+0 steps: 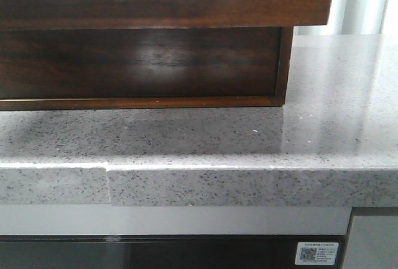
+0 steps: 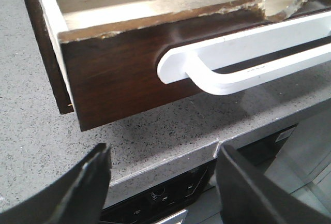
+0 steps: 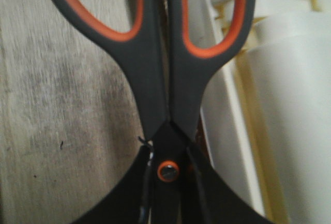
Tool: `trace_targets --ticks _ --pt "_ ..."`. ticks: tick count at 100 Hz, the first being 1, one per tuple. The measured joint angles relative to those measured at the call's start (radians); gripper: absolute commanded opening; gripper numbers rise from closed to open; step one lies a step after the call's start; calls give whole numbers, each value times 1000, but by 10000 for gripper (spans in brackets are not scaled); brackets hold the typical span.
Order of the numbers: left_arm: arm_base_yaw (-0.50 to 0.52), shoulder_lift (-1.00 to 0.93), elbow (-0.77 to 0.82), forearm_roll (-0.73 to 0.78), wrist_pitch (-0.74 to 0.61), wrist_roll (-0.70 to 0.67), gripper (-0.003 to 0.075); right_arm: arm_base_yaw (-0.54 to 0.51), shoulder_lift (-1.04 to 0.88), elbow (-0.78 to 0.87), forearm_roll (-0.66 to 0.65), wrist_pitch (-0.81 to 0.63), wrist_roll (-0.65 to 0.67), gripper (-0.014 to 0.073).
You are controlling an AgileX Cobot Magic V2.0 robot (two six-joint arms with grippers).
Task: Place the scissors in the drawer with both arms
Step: 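Carry the scissors with the right gripper over the open drawer, then lower the scissors into the drawer and open the right gripper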
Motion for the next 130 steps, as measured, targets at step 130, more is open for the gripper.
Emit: trace_targets --ticks 130 --pt "0 0 0 22 -4 0 386 26 70 -137 -13 170 55 210"
